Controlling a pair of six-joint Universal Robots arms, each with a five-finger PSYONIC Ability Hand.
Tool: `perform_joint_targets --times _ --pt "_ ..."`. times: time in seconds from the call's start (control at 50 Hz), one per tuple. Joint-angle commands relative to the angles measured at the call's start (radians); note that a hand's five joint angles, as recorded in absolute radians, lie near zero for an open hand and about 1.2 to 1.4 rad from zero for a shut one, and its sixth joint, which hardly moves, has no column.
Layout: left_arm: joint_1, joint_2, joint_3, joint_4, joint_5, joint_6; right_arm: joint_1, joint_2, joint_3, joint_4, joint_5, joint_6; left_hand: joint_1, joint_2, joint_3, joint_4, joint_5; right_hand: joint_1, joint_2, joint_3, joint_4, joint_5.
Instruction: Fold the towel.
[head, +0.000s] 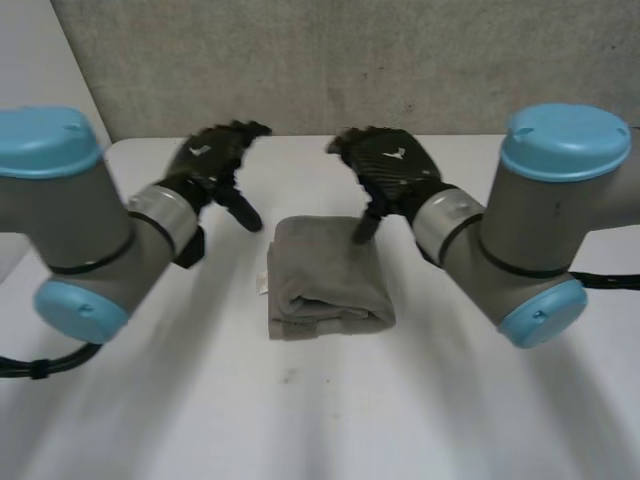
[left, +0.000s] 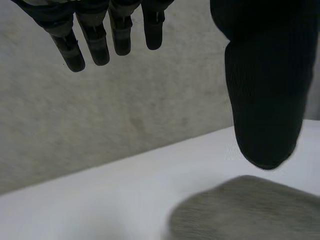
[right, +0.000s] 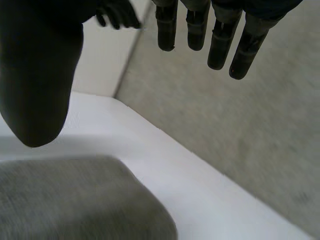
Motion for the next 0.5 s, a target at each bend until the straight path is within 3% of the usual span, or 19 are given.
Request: perform_joint_targets --times 0.02,0.06,0.16,0.3,0.4,0.5 --pt "-0.109 -0.197 0.117 -0.086 -0.021 -0.039 -0.076 0.121 -0.072 0.113 0.031 0.12 0.054 0.052 0.052 0.053 0.057 -0.063 -0.075 -0.067 -0.082 -0.062" --pt "-0.131 -0.275 0.142 -0.124 -0.095 -0.033 -0.076 0.201 -0.139 0.188 0.028 0.124 0.074 0.072 0.072 0.073 0.078 -0.063 -0.075 -0.067 -0.082 -0.062" --pt "-0.135 -0.334 0.14 -0.14 -0.178 -0.024 -0.062 0.308 -0.23 0.263 0.022 0.121 0.059 0.058 0.058 0.059 0.063 -0.063 -0.075 -0.067 -0.082 -0.062" --pt "-0.135 -0.327 0.126 -0.149 -0.189 -0.022 -0.026 0.39 -0.305 0.325 0.033 0.044 0.059 0.058 0.058 0.059 0.063 -0.063 -0.075 -0.067 -0.082 -0.062" --pt "-0.135 -0.243 0.12 -0.153 -0.19 -0.025 -0.026 0.324 -0.327 0.337 0.039 0.02 0.045 0.043 0.043 0.044 0.049 -0.063 -0.075 -0.067 -0.082 -0.062" --pt "-0.135 -0.07 0.114 -0.181 -0.189 -0.033 -0.055 0.07 -0.262 0.298 0.071 0.023 0.015 0.014 0.014 0.015 0.019 -0.063 -0.075 -0.067 -0.082 -0.062"
